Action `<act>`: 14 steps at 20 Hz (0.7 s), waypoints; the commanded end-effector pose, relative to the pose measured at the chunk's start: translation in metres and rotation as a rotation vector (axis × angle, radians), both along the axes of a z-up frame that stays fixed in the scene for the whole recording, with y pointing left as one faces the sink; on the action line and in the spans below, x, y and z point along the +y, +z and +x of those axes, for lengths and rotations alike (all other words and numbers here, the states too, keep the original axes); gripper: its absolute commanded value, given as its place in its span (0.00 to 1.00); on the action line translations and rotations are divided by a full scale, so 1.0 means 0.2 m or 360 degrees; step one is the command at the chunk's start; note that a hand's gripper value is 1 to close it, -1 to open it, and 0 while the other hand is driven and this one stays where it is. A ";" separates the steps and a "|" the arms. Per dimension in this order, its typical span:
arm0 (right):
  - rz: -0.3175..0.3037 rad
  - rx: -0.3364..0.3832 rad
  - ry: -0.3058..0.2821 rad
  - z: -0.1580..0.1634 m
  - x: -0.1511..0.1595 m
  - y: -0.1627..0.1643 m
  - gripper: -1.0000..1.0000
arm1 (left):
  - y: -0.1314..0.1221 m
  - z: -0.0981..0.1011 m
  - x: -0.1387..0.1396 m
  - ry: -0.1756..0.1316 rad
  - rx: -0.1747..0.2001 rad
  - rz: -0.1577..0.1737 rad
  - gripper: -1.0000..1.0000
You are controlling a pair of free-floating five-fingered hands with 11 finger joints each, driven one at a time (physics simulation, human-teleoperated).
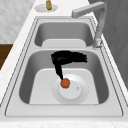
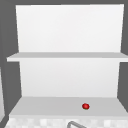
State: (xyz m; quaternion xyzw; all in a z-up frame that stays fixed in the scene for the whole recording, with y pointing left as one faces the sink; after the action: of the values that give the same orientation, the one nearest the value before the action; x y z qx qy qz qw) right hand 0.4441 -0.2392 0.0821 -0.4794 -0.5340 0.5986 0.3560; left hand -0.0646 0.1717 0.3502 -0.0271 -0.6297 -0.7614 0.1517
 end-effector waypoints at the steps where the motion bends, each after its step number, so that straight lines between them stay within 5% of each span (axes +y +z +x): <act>1: -0.0106 0.0000 0.0000 0.08 0.11 0.02 0.00 | 0.00 0.00 0.00 0.0000 0.0000 0.0000 0.50; 14: -0.0097 0.0001 -0.0046 0.33 0.36 0.10 0.00 | 0.00 0.00 0.00 0.0000 0.0000 0.0000 0.50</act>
State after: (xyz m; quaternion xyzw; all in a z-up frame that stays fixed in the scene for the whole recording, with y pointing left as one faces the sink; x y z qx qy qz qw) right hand 0.5008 -0.1721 0.0963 -0.4831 -0.5241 0.6077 0.3503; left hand -0.0646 0.1717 0.3502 -0.0271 -0.6297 -0.7614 0.1517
